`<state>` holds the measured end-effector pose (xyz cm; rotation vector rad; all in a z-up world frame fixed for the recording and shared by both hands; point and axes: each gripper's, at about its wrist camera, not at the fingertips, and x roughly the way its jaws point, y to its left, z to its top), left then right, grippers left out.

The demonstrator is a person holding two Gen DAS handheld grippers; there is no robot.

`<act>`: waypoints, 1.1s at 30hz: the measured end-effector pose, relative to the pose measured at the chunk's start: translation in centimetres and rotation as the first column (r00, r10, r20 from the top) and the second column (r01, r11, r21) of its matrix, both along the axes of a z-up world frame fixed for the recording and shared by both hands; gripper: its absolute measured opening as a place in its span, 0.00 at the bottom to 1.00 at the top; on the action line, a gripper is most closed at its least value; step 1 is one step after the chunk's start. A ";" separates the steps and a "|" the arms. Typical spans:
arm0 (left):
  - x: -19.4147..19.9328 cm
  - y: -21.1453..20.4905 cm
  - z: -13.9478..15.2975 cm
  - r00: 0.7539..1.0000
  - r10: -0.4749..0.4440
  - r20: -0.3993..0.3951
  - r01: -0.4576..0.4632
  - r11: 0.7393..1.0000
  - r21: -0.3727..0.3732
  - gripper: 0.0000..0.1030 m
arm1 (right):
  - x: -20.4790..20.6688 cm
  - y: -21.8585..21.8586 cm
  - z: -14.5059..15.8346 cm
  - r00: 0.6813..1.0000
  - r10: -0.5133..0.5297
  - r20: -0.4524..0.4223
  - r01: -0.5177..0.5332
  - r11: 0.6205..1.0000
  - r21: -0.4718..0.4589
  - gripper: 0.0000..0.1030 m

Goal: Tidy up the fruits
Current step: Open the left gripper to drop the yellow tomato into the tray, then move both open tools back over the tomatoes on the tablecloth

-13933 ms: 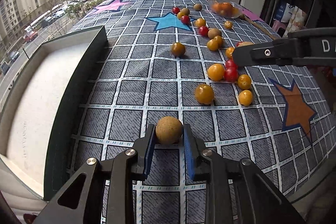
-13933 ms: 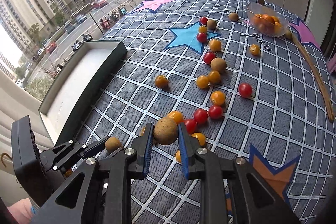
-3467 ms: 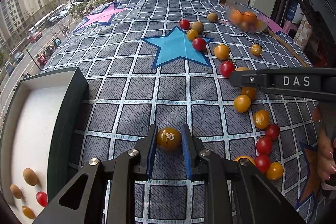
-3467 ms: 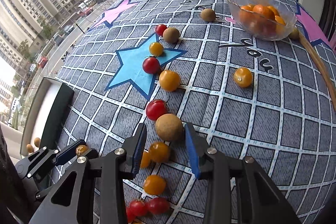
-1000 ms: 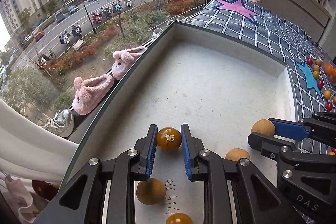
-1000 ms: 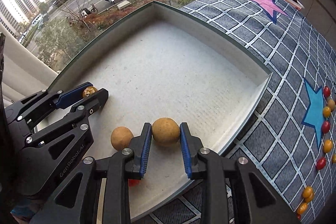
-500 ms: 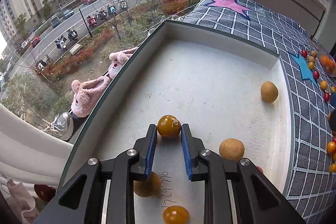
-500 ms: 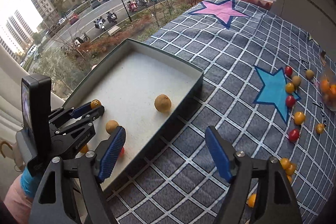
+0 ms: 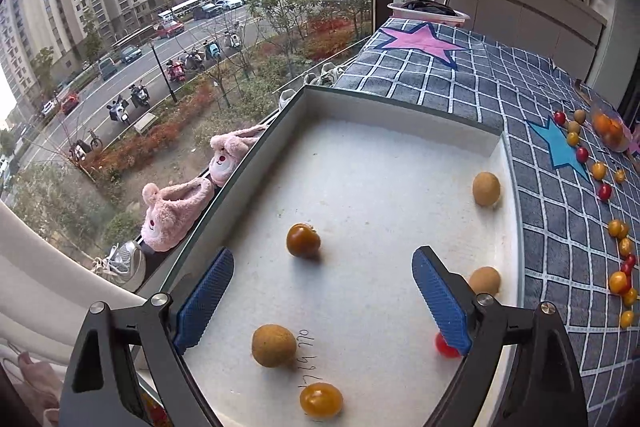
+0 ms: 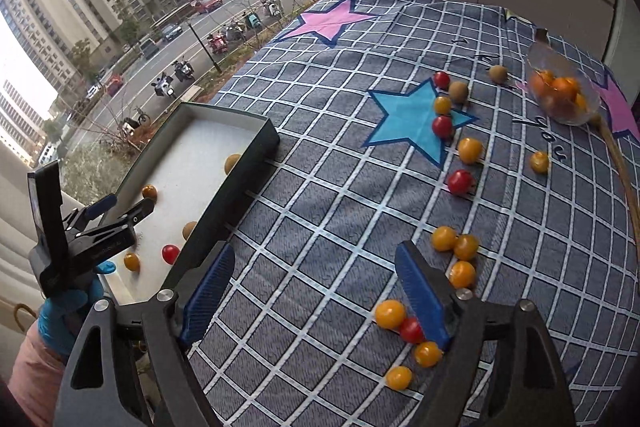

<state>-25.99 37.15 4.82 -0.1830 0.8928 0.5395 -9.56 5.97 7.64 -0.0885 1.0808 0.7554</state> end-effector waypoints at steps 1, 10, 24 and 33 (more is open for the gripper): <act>0.2 -0.6 0.3 1.000 -0.013 0.002 0.013 1.000 0.005 0.89 | 0.2 -0.7 0.0 1.000 -0.013 -0.003 0.013 1.000 0.004 0.83; 2.9 -7.7 3.3 0.981 -0.186 0.048 0.186 0.982 0.003 0.89 | 1.7 -6.2 -1.2 0.992 -0.122 -0.039 0.122 0.992 0.014 0.83; 4.5 -17.5 1.3 0.937 -0.349 -0.001 0.349 0.937 -0.007 0.89 | 3.2 -14.3 -4.6 0.953 -0.295 -0.069 0.293 0.956 -0.032 0.83; 5.9 -20.5 -0.8 0.918 -0.395 -0.039 0.396 0.918 -0.003 0.89 | 3.9 -15.8 -6.1 0.947 -0.318 -0.046 0.314 0.946 -0.085 0.83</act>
